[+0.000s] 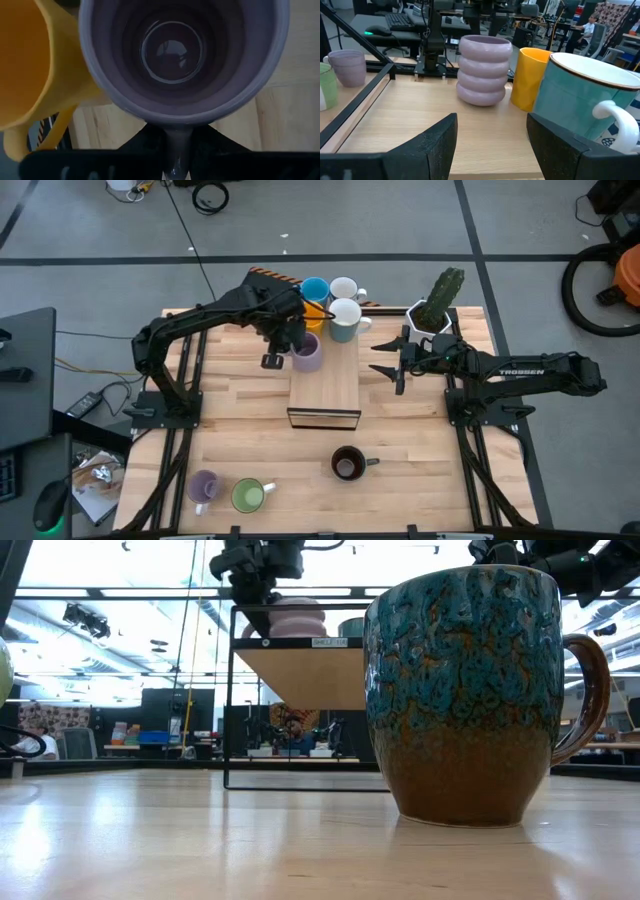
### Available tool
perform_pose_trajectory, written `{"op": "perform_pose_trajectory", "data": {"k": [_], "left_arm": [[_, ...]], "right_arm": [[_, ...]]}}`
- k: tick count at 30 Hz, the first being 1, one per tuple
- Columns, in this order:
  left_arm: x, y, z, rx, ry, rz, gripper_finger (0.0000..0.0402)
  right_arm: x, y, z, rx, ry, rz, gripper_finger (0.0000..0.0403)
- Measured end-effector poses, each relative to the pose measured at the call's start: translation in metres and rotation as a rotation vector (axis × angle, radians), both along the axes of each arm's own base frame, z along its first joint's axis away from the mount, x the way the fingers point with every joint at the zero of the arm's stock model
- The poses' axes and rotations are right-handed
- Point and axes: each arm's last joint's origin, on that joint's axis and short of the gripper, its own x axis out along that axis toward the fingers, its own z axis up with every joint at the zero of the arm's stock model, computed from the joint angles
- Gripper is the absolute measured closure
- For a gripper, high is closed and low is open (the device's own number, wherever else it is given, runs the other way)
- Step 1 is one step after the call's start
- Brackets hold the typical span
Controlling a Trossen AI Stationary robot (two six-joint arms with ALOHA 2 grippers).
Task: Place coffee mugs
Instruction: Put the top purple mug on the shelf
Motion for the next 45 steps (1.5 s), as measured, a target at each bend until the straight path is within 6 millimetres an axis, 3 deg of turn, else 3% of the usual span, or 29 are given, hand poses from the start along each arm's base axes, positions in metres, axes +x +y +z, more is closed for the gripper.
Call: {"op": "perform_pose_trajectory", "data": {"k": [8, 20, 31, 38, 45], "left_arm": [[0.001, 0.002, 0.001, 0.046, -0.007, 0.021, 0.0268], [0.000, 0.005, 0.001, 0.148, 0.035, 0.057, 0.0261], [-0.001, 0.004, 0.001, 0.134, 0.031, 0.080, 0.0260], [-0.004, 0.002, 0.017, 0.043, -0.126, 0.118, 0.0259], [-0.005, 0.000, 0.019, -0.017, -0.154, 0.121, 0.0219]], "right_arm": [[0.000, 0.000, 0.000, 0.000, 0.000, 0.001, 0.0159], [0.000, 0.001, 0.000, 0.003, 0.000, 0.020, 0.0159], [0.000, 0.001, 0.000, 0.004, 0.000, 0.027, 0.0159], [0.000, 0.001, 0.000, 0.025, -0.004, 0.032, 0.0159], [0.001, 0.005, 0.000, 0.029, -0.003, 0.071, 0.0159]]}}
